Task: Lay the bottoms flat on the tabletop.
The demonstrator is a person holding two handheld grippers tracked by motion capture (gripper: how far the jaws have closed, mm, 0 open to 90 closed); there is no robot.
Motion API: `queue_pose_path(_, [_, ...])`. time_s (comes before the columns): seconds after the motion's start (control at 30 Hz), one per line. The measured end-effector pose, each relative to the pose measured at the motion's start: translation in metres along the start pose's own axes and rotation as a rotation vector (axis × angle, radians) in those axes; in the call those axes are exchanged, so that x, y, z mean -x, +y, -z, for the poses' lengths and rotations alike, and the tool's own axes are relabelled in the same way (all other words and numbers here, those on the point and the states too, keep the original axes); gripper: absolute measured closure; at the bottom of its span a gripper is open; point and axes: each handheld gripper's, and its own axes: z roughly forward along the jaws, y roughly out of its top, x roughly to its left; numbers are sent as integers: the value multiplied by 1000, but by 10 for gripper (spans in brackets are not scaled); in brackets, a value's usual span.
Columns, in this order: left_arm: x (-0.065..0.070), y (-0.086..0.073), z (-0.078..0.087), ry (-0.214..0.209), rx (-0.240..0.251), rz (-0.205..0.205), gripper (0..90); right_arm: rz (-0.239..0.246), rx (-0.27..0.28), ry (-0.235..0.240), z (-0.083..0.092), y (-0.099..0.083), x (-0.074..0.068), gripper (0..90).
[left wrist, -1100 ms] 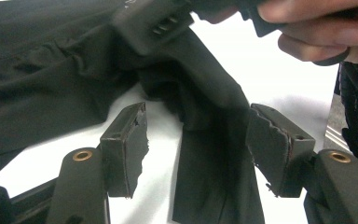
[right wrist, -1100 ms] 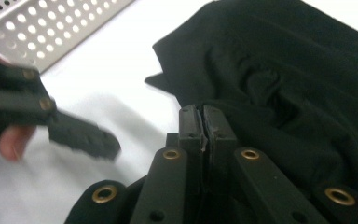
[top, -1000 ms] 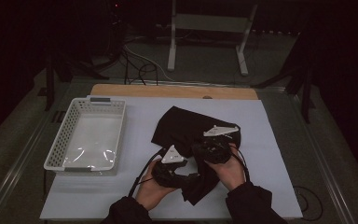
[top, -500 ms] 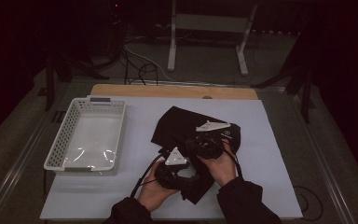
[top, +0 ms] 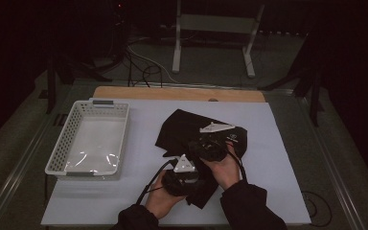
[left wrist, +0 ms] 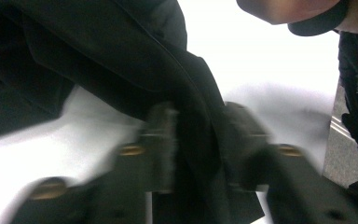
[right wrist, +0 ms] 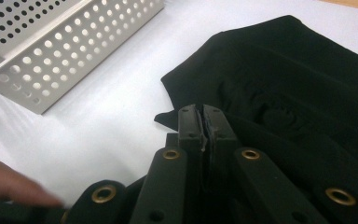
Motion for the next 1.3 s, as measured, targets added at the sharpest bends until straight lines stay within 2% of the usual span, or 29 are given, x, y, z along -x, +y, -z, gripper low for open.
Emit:
queue_pose_path(0.1, [-2,3,8,1,29,-2,890,-1,-7,4,0,-1,1,866])
queue_pose_path(0.23, [-5,6,17,8,40,-18,899,-7,-6,9,0,-2,4,867])
queue_pose_path(0.43, [-10,7,24,25,47,-14,900,-23,-2,10,1,-2,6,859])
queue_pose_path(0.57, [-14,7,31,36,62,-2,900,-32,0,17,2,-3,9,797])
queue_pose_path(0.6, [-20,8,38,48,80,15,900,-43,8,21,4,-5,12,681])
queue_pose_path(0.63, [-20,8,38,48,80,15,900,-43,14,21,5,-5,13,631])
queue_pose_path(0.67, [-24,8,42,55,92,29,900,-45,20,18,7,-6,14,584])
queue_pose_path(0.7, [-24,8,42,55,92,29,900,-45,20,18,7,-6,14,584])
queue_pose_path(0.73, [-28,7,46,67,99,39,900,-50,32,10,10,-7,16,514])
queue_pose_path(0.8, [-32,6,51,79,104,52,900,-50,36,1,13,-9,19,450])
queue_pose_path(1.0, [-42,4,64,117,117,81,900,-31,37,-42,24,-20,27,367])
queue_pose_path(1.03, [-45,2,68,134,116,87,900,-28,39,-50,26,-22,29,361])
queue_pose_path(1.3, [-55,-2,75,172,120,119,900,-30,30,-90,35,-36,42,345])
